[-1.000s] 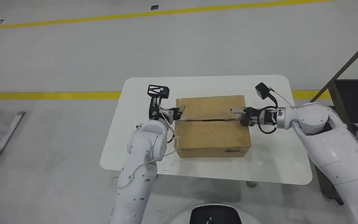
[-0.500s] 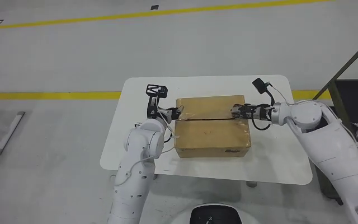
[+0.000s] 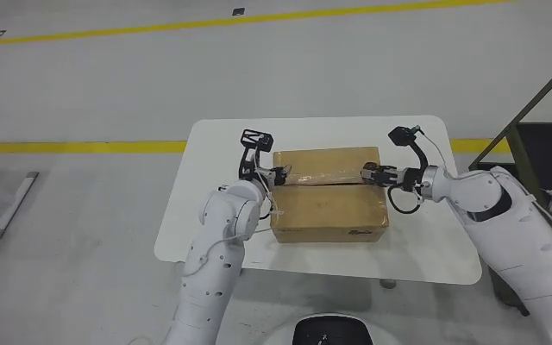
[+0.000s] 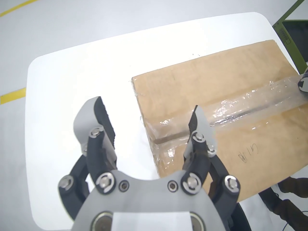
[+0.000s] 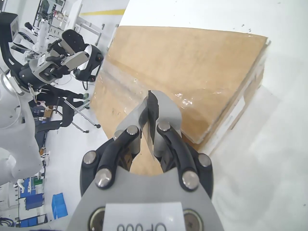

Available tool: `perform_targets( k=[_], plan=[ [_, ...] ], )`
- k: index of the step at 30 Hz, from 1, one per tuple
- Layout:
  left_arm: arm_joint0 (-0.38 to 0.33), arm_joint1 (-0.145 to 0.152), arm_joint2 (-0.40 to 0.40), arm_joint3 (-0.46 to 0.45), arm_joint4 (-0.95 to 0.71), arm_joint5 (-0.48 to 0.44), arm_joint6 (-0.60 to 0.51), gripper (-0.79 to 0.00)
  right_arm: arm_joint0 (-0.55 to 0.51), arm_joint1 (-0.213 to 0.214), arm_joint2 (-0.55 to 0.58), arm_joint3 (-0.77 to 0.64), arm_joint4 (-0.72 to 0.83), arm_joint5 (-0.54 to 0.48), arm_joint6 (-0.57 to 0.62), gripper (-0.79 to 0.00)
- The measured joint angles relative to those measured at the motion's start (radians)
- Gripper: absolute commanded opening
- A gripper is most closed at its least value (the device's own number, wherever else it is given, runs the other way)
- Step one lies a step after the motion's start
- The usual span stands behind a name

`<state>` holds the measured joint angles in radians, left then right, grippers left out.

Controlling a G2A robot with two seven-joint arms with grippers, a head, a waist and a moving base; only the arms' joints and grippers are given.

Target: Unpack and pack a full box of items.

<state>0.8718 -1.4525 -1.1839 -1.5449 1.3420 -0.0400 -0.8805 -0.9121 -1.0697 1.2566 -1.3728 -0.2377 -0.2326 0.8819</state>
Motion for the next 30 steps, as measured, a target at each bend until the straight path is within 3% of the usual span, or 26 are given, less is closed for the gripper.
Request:
perform_targets(
  k=[4,6,20,21,23,24,30],
  plan=[
    [-0.017,-0.003,0.025,0.026,-0.006,-0.02,-0.01,-0.717,-0.006,0.002,-0.004,-0.007,-0.023,-0.005,0.0,-0.785],
    [-0.023,-0.005,0.036,0.04,-0.011,-0.025,-0.017,-0.785,-0.005,0.003,-0.006,-0.01,-0.028,-0.005,0.005,-0.785],
    [-0.053,-0.014,0.094,0.108,-0.035,-0.068,-0.055,-0.785,-0.009,0.01,-0.02,-0.019,-0.086,-0.01,0.007,-0.785],
    [-0.056,-0.015,0.098,0.118,-0.038,-0.072,-0.057,-0.785,-0.009,0.01,-0.022,-0.018,-0.092,-0.01,0.005,-0.711],
    [-0.06,-0.016,0.105,0.134,-0.038,-0.075,-0.063,-0.785,-0.01,0.01,-0.025,-0.017,-0.097,-0.009,0.003,-0.674],
    [-0.063,-0.017,0.11,0.145,-0.037,-0.076,-0.065,-0.785,-0.01,0.01,-0.027,-0.016,-0.1,-0.009,0.003,-0.603],
    [-0.077,-0.02,0.122,0.17,-0.04,-0.069,-0.059,-0.773,-0.009,0.015,-0.001,-0.018,-0.061,-0.009,0.0,-0.419]
  ],
)
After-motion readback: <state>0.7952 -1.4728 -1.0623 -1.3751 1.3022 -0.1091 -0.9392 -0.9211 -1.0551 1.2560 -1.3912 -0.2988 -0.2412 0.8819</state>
